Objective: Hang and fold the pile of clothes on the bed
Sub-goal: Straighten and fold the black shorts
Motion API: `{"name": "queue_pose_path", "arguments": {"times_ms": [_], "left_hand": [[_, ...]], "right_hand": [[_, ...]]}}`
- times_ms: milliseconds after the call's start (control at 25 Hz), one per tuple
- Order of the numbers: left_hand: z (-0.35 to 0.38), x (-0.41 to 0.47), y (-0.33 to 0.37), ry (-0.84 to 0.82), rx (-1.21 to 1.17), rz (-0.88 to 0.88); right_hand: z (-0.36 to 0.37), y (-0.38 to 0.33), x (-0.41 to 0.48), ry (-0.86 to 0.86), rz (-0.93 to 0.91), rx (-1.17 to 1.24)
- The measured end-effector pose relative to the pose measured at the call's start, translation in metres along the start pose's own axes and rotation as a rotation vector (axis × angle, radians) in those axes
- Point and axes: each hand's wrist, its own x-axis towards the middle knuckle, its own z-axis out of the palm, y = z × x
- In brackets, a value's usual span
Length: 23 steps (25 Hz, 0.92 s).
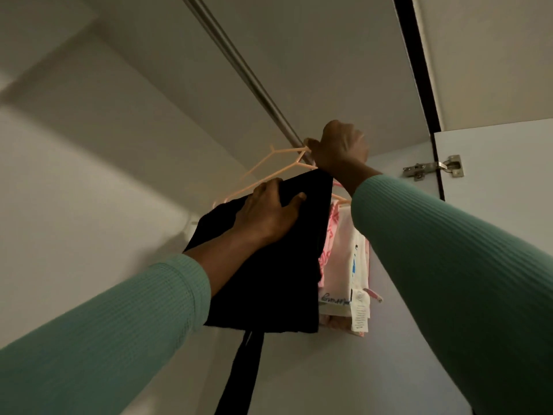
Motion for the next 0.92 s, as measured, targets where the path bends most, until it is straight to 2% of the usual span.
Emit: {"name": "queue_pose_path", "arguments": {"times_ms": [320,560,640,760,840,920], "left_hand": [[0.029,-0.031,-0.022,0.018,-0.151,0.121],[0.038,-0.092,-0.059,0.009,-0.185,0.162],[0.024,-0.106,-0.061,0.058,-0.14,0.181],[0.001,-0.14,-0.05,0.169,0.037,0.351],[-0.008,-0.169,-0.033,0.181,0.101,0.456],[-0.011,-0.201,-0.009,0.157,0.098,0.507]], "right_hand": [[0.01,0.032,-0.011,0.11,0.075,-0.064],[0.009,0.031,-0.039,0.074,0.089,-0.008],[0.0,0.031,-0.066,0.118,0.033,-0.021],[-0.019,0.046,-0.128,0.152,-0.18,-0.01],[-0.033,0.065,-0.172,0.115,-0.302,-0.062],[-0.053,0.089,-0.219,0.023,-0.318,-0.078]]}}
